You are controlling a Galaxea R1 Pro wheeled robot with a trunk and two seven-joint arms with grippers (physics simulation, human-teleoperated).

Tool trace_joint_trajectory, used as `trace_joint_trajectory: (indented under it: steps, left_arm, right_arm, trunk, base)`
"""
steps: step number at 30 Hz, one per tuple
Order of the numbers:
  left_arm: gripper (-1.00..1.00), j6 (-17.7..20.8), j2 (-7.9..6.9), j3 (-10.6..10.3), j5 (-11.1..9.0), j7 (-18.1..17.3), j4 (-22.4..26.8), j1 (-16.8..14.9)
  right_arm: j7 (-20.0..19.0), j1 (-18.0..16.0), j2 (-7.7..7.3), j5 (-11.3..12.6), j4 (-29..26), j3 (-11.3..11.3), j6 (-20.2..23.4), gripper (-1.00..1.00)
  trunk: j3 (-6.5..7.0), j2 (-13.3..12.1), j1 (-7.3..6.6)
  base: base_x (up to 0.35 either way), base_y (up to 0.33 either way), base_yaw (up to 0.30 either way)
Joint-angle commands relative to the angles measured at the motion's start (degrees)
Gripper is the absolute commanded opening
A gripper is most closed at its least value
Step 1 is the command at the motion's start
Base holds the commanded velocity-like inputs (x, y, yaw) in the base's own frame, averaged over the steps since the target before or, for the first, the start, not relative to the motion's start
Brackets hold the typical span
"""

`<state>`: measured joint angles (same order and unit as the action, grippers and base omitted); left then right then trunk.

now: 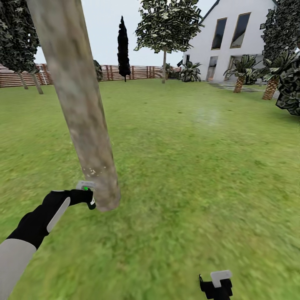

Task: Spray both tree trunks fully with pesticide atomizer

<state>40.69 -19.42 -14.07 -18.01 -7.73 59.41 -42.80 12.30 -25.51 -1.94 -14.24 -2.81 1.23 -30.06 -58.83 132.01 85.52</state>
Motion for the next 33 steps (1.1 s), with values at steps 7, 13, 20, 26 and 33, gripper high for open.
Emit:
trace_joint_trajectory:
  steps: [7,13,20,26,33]
  left_arm:
    - [-1.00,0.00,0.00,0.00,0.06,0.04,-0.02,0.04]
    - [-1.00,0.00,-0.46,0.40,0.08,0.33,-0.92,0.14]
    - [-1.00,0.00,-1.63,5.92,2.89,5.73,-6.75,0.63]
    - [-1.00,-0.09,1.02,5.34,3.48,8.41,-7.73,0.70]
    - [-1.00,0.02,1.05,5.62,3.59,9.08,-9.00,0.57]
  right_arm:
    - [0.00,0.02,0.01,0.00,0.00,0.00,0.00,1.00]
    - [0.00,0.00,0.01,0.01,0.00,0.00,0.00,1.00]
    - [0.00,0.01,0.01,0.09,0.00,0.00,0.00,1.00]
    - [0.00,0.02,0.01,0.09,0.00,0.00,0.00,1.00]
    - [0.00,0.01,0.01,0.09,0.00,0.00,0.00,1.00]
  trunk:
    - [0.00,0.00,0.00]
    - [0.00,0.00,0.00]
    - [0.00,0.00,0.00]
    - [0.00,0.00,0.00]
    - [0.00,0.00,0.00]
  base:
    - [0.000,-0.274,0.000]
    - [0.000,-0.274,0.000]
    - [0.000,-0.274,0.177]
    - [0.062,-0.273,0.203]
    - [0.229,-0.191,0.005]
